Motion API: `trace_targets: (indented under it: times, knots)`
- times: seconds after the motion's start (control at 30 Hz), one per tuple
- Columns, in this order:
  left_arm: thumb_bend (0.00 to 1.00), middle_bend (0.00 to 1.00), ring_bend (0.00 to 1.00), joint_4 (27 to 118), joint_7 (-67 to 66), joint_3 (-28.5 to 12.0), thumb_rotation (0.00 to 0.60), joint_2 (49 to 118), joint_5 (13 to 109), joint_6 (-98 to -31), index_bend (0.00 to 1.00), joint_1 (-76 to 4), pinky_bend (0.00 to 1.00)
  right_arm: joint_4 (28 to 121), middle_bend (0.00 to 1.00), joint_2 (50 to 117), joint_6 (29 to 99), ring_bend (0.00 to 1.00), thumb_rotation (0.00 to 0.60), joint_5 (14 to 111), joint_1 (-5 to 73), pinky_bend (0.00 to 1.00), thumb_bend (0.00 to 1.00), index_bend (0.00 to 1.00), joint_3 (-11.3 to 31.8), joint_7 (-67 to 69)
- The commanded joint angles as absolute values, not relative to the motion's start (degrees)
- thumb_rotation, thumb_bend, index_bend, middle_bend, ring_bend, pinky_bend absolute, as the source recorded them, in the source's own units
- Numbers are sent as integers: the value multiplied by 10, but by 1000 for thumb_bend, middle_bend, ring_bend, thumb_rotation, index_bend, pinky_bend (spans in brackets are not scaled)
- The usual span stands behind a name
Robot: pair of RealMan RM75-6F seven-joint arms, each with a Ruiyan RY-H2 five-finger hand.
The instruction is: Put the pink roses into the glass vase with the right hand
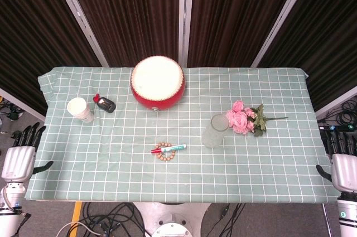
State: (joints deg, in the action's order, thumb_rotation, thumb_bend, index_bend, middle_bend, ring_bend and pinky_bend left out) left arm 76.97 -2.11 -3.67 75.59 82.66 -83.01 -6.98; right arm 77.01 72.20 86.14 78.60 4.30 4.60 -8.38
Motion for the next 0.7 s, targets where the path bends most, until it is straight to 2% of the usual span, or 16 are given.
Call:
trace_targets:
  times: [0.03, 0.7]
  knots:
    - [0, 0, 0, 772, -23, -36, 600, 755, 828, -832, 85, -69, 162, 773, 18, 721, 863, 0, 600, 789, 43, 0, 62, 0, 48, -85]
    - [0, 0, 0, 805, -37, -39, 600, 736, 832, -846, 85, -67, 162, 820, 28, 683, 782, 0, 600, 772, 73, 0, 66, 0, 55, -98]
